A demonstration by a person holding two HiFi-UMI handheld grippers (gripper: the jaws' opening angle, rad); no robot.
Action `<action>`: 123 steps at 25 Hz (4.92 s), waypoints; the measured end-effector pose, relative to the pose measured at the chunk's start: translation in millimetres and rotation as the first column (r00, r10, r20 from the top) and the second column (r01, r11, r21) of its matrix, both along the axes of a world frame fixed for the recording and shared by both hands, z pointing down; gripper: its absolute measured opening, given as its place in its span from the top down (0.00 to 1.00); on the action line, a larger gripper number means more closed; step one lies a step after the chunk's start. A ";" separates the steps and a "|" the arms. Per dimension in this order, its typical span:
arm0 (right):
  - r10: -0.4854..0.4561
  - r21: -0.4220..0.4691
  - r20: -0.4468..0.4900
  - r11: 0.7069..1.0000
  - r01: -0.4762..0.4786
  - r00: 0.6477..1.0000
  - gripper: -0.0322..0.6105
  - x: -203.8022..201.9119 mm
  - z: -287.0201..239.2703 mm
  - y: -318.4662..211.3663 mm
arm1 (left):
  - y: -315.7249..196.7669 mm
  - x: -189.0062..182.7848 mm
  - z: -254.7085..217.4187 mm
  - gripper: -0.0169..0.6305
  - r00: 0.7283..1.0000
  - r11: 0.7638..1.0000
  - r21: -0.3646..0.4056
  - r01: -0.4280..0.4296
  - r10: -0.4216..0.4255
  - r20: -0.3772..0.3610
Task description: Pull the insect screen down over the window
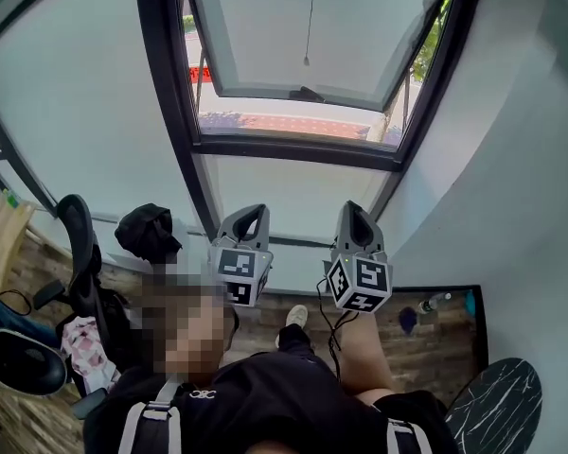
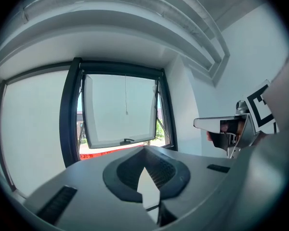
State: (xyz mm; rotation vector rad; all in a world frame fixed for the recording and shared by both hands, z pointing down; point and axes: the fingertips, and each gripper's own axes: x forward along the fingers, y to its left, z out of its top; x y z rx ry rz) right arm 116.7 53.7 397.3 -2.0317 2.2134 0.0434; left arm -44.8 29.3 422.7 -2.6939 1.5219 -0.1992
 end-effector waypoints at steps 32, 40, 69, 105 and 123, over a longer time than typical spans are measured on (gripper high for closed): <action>-0.108 -0.001 -0.038 0.994 0.108 0.993 0.94 105.6 -30.5 -342.0 | -328.6 99.2 -34.6 0.95 0.997 0.997 0.027 0.073 -0.072 -0.022; -0.057 -0.021 -0.030 0.998 0.056 0.998 0.94 109.8 -24.8 -354.0 | -349.0 100.7 -30.4 0.95 0.999 0.999 0.013 0.030 -0.030 -0.019; 0.251 0.136 -0.920 0.925 -0.354 0.301 0.94 132.5 -65.9 -374.9 | -426.4 19.5 -70.8 0.88 0.741 0.838 0.540 -0.080 -0.313 0.594; 0.372 0.318 -0.926 0.864 -0.391 0.068 0.82 238.7 -420.1 -382.6 | -482.2 -128.3 -430.4 0.80 0.423 0.766 0.635 -0.099 -0.545 0.724; 0.279 0.241 -0.960 0.864 -0.442 0.022 0.82 272.9 -432.0 -408.5 | -527.4 -161.8 -460.5 0.91 0.301 0.802 0.596 -0.042 -0.559 0.773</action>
